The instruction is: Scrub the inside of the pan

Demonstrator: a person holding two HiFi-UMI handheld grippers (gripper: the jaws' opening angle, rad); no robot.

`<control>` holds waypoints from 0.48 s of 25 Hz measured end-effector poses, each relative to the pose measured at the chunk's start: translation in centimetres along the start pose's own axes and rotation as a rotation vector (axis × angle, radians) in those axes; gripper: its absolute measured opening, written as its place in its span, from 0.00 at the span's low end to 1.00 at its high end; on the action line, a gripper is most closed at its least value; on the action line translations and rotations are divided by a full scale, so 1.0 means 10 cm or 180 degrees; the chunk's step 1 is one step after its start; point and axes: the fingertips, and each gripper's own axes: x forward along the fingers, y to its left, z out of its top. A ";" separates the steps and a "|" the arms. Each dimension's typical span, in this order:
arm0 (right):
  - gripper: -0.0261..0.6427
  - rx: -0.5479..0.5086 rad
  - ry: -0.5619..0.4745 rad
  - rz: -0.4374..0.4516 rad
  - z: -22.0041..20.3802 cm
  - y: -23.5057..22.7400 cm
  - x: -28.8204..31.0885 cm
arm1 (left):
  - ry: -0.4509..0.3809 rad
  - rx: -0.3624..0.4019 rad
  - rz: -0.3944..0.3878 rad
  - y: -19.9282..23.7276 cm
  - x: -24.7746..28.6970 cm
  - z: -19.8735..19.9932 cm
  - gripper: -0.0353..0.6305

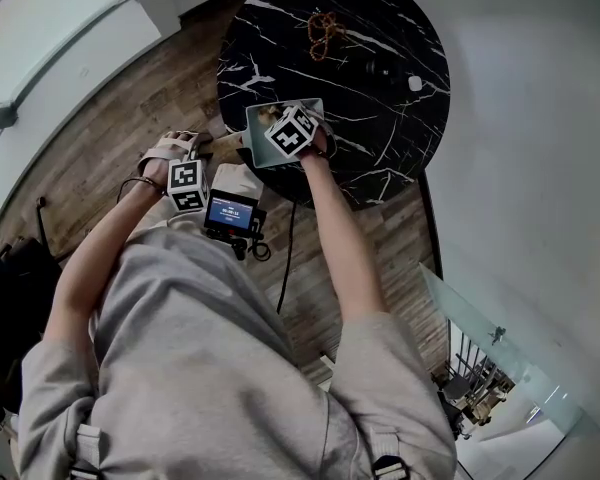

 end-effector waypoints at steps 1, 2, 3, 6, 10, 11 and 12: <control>0.14 -0.0028 0.0021 0.0006 0.05 0.05 0.01 | 0.0012 -0.0006 0.0009 0.00 0.00 0.00 0.27; 0.14 -0.0050 0.0045 0.0006 0.09 0.09 0.02 | 0.0028 -0.0017 0.0011 0.00 0.01 -0.01 0.27; 0.14 -0.0040 0.0046 0.0033 0.13 0.13 0.03 | 0.0055 -0.0026 0.0006 0.00 0.01 -0.01 0.27; 0.14 0.0250 -0.0059 0.0269 0.25 0.25 0.04 | 0.0141 -0.0021 -0.0004 -0.01 0.02 -0.01 0.27; 0.14 0.0745 -0.0160 0.0599 0.26 0.24 0.06 | 0.0189 -0.0053 0.0020 -0.01 0.02 -0.03 0.27; 0.14 0.1024 -0.0256 0.0793 0.25 0.23 0.05 | 0.0202 -0.0064 0.0022 -0.01 0.03 -0.03 0.27; 0.13 0.1337 -0.0399 0.1050 0.25 0.26 0.02 | 0.0210 -0.0076 0.0022 -0.01 0.04 -0.04 0.27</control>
